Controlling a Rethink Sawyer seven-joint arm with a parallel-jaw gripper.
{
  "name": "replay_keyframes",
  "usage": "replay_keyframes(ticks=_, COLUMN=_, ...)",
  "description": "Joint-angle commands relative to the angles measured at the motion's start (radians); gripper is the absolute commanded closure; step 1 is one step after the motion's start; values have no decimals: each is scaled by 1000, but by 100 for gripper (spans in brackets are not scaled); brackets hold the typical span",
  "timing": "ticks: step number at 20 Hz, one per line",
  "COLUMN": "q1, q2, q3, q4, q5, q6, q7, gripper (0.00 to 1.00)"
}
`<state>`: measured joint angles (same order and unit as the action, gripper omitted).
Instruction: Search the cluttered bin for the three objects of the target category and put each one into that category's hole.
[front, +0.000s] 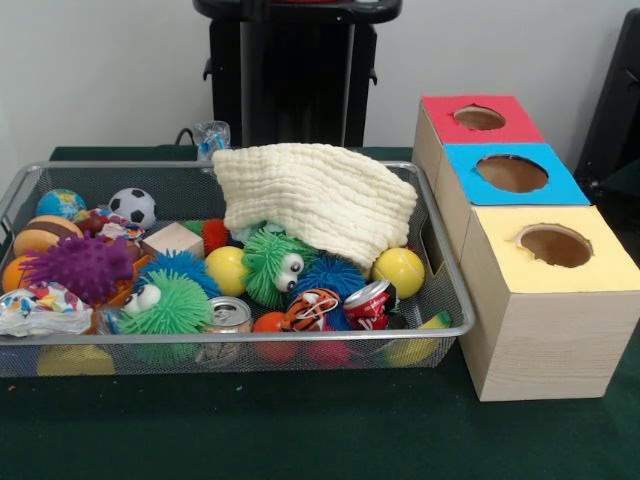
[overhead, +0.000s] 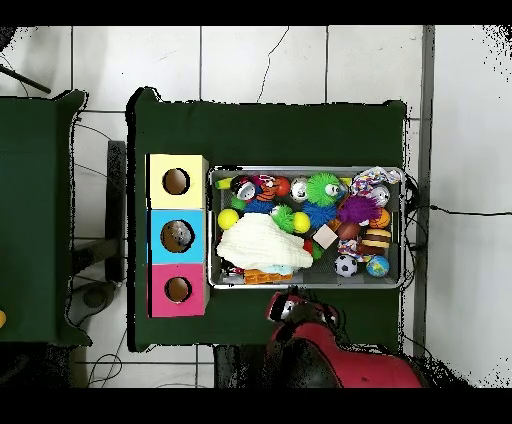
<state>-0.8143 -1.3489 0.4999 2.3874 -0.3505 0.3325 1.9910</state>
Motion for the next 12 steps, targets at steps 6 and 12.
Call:
replay_keyframes(ticks=6, q1=171, q2=335, q3=-312, q4=-86, q5=-341, q6=-290, q7=113, gripper=100)
replay_keyframes(ticks=12, q1=133, q2=382, q3=-324, q4=-56, q5=-375, q6=-396, q7=77, gripper=0)
